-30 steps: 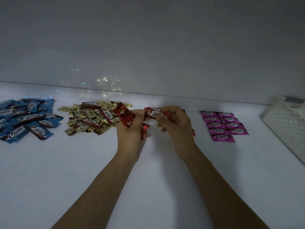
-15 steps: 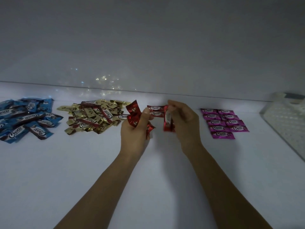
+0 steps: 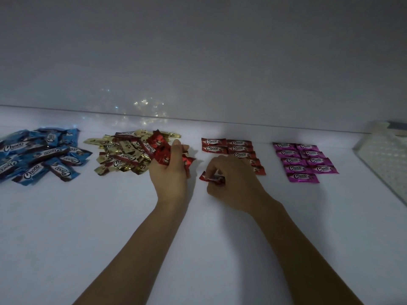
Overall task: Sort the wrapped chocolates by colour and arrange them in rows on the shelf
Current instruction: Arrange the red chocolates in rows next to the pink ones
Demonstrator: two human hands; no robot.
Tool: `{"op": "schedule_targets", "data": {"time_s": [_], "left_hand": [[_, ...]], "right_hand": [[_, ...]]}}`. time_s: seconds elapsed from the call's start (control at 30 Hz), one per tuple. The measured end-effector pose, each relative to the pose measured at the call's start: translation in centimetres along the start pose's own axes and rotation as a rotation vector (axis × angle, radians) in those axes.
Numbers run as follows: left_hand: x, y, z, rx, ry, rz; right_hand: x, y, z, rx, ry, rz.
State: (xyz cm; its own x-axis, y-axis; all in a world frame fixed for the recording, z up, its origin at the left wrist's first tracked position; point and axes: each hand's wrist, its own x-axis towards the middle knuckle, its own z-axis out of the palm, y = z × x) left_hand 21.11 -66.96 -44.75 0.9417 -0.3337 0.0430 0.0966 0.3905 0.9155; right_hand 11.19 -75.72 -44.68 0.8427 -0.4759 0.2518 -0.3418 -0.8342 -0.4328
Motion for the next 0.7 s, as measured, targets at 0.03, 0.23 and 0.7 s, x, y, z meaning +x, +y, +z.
{"op": "schedule_targets", "data": {"time_s": [0.03, 0.23, 0.7], "left_hand": [[-0.1, 0.0, 0.1, 0.003, -0.017, 0.006], [-0.2, -0.1, 0.5, 0.014, -0.050, -0.008], [0.0, -0.6, 0.3, 0.038, -0.066, 0.010]], "right_hand": [[0.1, 0.1, 0.2, -0.012, 0.004, -0.021], [0.1, -0.5, 1.0, -0.036, 0.136, -0.109], [0.1, -0.7, 2.1, -0.173, 0.013, -0.047]]}}
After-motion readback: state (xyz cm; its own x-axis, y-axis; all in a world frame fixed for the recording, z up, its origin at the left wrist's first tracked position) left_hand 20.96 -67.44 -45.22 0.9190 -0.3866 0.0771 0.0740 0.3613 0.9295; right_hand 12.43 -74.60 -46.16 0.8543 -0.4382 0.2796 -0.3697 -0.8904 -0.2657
